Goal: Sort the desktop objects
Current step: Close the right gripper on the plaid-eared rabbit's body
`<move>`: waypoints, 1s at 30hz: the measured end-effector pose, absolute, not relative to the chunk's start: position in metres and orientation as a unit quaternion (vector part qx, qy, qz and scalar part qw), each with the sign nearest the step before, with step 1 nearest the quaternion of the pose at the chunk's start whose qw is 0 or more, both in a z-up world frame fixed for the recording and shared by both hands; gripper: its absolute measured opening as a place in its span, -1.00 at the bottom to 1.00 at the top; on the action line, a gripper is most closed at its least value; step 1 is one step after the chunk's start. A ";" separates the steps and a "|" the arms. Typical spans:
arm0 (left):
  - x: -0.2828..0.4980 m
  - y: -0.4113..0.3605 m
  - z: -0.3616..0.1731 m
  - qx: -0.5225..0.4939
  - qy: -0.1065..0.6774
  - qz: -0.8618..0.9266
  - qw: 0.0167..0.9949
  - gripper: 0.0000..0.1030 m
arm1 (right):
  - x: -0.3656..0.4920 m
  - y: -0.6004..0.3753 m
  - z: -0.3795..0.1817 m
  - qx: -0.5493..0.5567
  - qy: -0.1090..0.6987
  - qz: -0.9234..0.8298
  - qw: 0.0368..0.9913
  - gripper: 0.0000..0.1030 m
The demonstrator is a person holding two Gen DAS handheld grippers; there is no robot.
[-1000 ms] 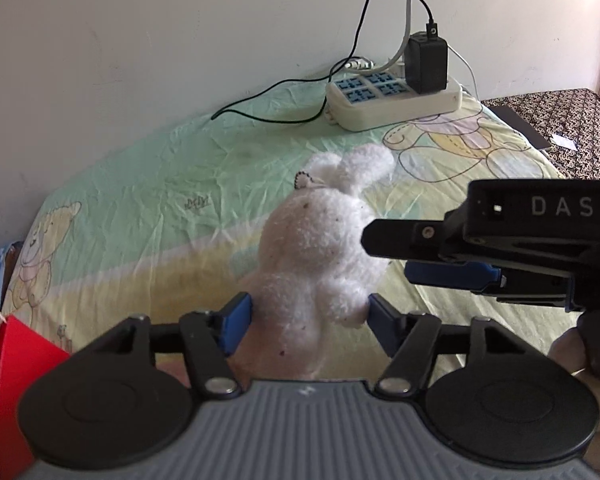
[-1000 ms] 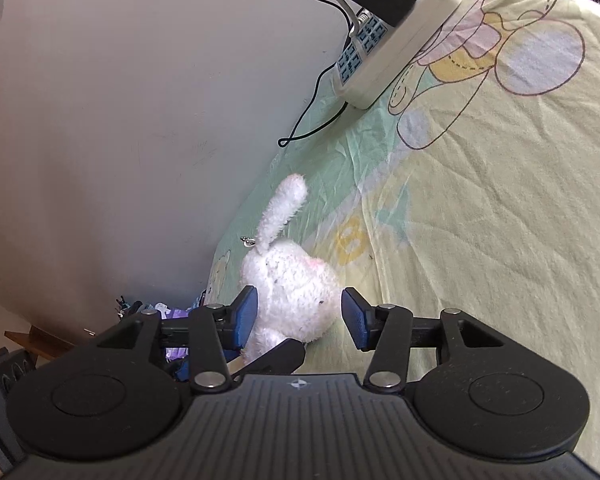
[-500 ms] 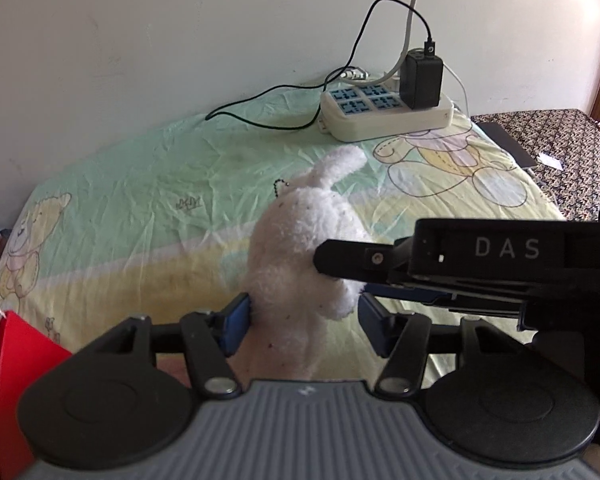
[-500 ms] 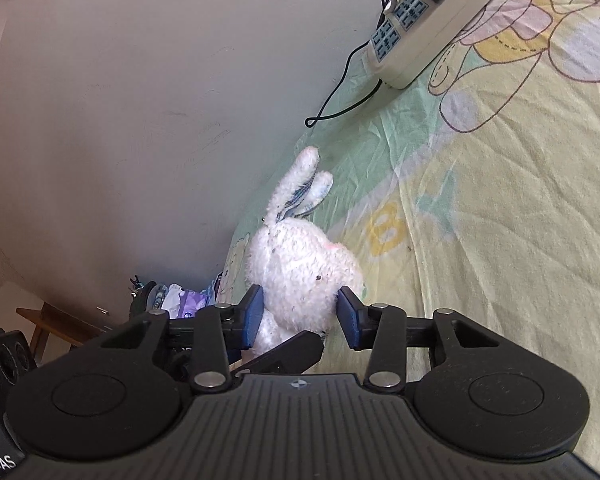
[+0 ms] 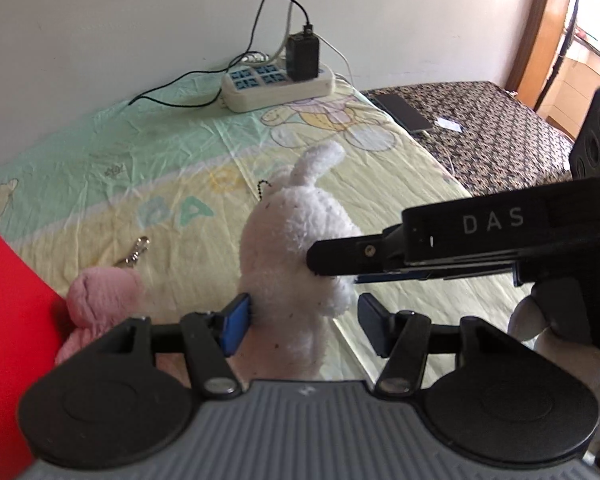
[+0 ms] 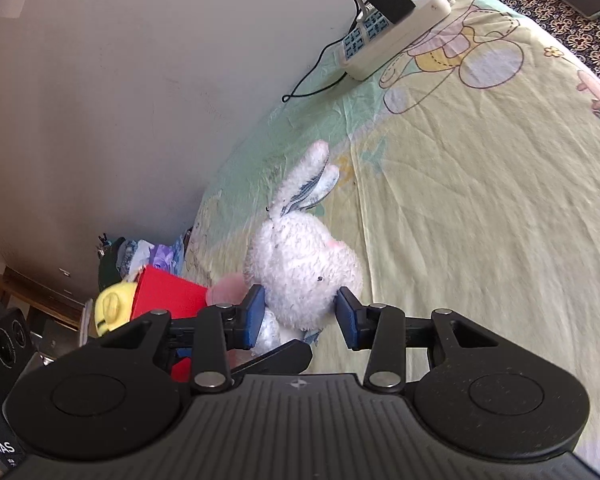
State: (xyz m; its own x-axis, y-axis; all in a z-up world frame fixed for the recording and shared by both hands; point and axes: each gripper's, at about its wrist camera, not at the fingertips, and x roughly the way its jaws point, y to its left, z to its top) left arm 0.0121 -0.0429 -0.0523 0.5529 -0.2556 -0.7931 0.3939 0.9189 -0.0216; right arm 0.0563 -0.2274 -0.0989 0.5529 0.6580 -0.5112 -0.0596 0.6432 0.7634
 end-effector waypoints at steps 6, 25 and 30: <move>-0.036 -0.039 -0.056 0.081 0.459 -0.235 0.853 0.17 | 0.017 -0.214 -0.077 0.279 0.457 0.219 0.816 -0.16; -0.100 0.014 -0.053 0.057 0.452 -0.209 0.865 0.64 | -0.027 -0.145 -0.049 0.201 0.472 0.256 0.820 -0.08; -0.092 0.025 -0.053 0.045 0.446 -0.187 0.874 0.70 | -0.025 -0.137 -0.053 0.230 0.462 0.273 0.812 -0.10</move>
State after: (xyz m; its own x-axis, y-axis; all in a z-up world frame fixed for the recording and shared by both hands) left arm -0.0924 0.0248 -0.0527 0.5315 -0.2873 -0.7968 0.3675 0.9258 -0.0886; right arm -0.0247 -0.1366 -0.0525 0.4239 0.6559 -0.6246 -0.2298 0.7449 0.6263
